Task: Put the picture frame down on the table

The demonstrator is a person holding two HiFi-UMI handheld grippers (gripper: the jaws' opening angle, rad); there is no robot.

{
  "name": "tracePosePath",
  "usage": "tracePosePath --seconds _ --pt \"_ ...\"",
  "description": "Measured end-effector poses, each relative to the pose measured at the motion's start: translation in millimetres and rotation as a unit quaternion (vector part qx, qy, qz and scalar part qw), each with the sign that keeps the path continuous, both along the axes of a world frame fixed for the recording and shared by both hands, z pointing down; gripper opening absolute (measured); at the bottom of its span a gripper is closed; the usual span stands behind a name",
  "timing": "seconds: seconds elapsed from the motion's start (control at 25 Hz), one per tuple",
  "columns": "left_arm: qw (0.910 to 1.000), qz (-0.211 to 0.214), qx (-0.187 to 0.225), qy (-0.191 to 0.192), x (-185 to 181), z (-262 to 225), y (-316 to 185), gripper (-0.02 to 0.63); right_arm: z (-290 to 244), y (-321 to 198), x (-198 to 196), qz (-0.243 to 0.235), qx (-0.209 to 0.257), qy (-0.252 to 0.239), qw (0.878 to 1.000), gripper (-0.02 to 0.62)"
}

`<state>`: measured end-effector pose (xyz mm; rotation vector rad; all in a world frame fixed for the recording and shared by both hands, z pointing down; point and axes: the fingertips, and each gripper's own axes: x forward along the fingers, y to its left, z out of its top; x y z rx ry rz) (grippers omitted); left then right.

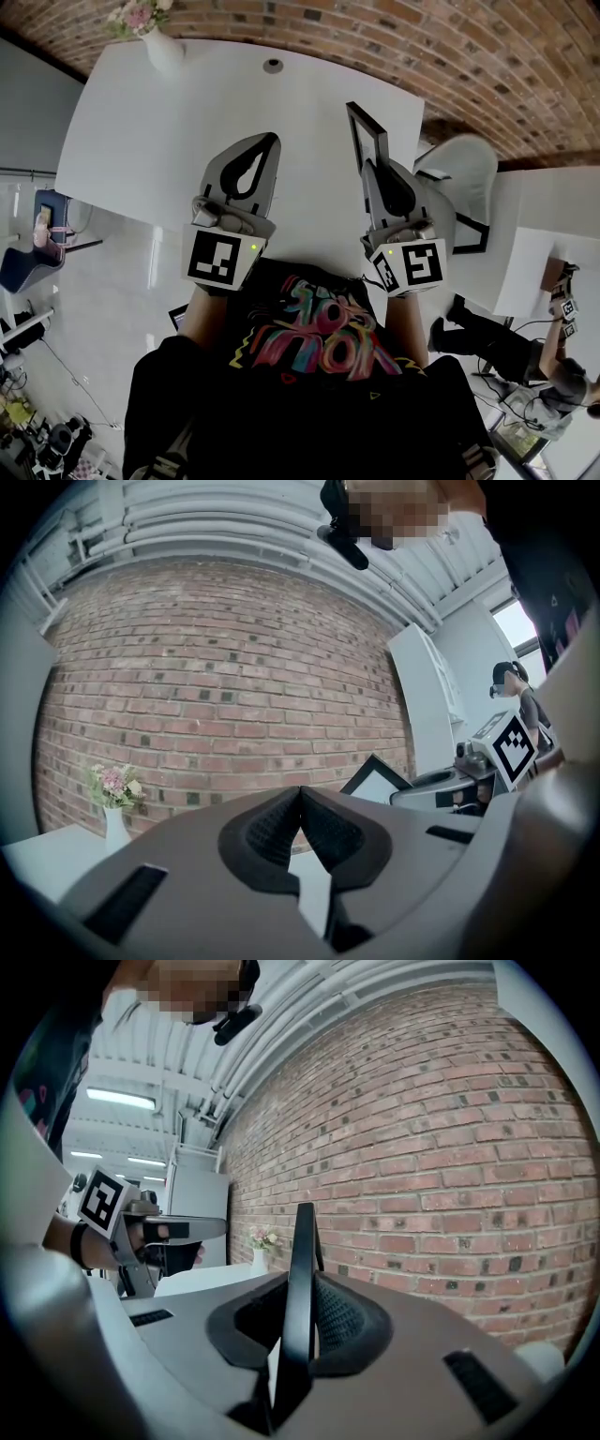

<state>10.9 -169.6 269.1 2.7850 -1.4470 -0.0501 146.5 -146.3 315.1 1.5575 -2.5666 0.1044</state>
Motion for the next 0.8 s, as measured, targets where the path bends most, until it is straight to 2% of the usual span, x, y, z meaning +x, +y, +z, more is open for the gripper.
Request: tracePosePath --seconds 0.52,0.8 --pt "1.0 0.007 -0.002 0.001 2 6 -6 0.023 7 -7 -1 -0.002 -0.006 0.002 1.0 0.072" --pt "0.9999 0.005 -0.012 0.003 3 15 -18 0.023 25 -21 2 -0.005 -0.044 -0.03 0.999 0.072"
